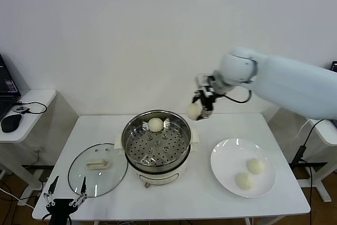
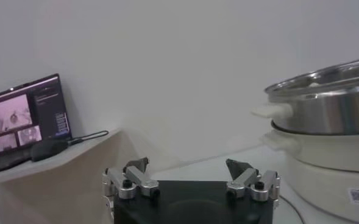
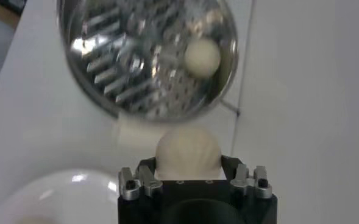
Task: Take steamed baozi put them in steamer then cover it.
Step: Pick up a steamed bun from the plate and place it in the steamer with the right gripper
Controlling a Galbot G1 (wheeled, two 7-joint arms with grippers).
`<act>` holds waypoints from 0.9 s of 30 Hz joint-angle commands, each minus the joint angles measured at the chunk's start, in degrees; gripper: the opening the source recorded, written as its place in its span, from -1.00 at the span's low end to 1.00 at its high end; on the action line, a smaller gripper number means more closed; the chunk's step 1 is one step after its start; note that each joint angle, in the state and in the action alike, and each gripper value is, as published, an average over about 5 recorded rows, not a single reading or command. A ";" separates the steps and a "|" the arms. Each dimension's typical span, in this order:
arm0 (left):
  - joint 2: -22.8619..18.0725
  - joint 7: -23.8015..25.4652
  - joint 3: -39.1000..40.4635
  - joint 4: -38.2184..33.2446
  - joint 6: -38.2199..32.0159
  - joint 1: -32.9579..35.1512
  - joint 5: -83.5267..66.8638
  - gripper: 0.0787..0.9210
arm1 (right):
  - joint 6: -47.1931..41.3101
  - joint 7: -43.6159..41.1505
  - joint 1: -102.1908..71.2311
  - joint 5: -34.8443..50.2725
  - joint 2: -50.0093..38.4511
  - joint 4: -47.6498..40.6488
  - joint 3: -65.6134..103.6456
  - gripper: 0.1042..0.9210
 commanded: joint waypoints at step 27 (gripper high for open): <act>-0.71 0.05 -0.97 -0.13 -0.11 -1.18 -0.67 0.77 | -13.38 12.00 -13.63 9.59 32.28 -20.18 -1.63 0.38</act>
